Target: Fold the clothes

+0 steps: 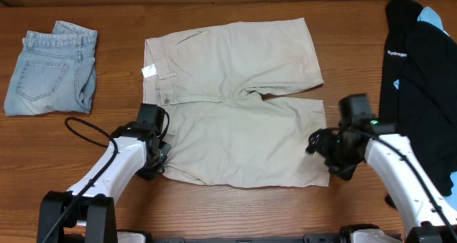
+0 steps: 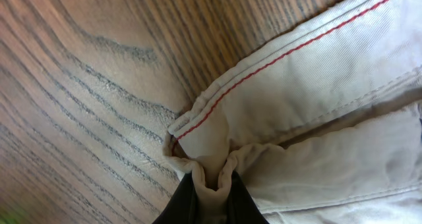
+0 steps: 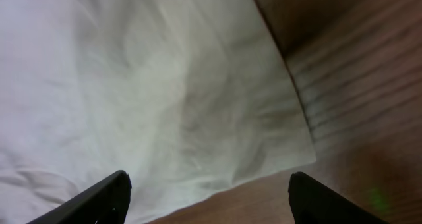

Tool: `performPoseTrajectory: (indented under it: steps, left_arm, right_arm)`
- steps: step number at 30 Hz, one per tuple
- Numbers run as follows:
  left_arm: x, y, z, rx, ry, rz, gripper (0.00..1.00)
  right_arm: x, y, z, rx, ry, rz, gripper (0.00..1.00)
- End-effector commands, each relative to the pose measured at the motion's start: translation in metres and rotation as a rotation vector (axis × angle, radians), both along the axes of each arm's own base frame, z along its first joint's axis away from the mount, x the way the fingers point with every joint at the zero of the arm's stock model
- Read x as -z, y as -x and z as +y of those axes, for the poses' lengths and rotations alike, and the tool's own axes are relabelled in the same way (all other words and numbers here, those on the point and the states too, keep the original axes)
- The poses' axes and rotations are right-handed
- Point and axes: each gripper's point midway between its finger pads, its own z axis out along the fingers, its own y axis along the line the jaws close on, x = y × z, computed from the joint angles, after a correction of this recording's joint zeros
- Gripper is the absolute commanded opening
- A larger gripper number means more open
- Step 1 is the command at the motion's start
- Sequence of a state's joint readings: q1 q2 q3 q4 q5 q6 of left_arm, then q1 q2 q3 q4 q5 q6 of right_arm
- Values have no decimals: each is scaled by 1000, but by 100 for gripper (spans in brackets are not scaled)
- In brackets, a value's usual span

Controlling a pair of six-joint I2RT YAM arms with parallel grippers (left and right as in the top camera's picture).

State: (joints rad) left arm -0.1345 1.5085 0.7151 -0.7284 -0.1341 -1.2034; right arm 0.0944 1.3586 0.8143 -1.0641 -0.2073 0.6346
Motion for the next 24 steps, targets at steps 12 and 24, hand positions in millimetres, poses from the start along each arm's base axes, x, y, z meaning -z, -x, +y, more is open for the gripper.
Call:
performPoseTrajectory:
  steps: [12,24]
  left_arm:
    - [17,11,-6,97,42,70,4]
    - [-4,-5,-8,210,35,69,4]
  right_arm:
    - [48,40,7,90,11,96,54]
    - [57,28,4,104,16,31,4]
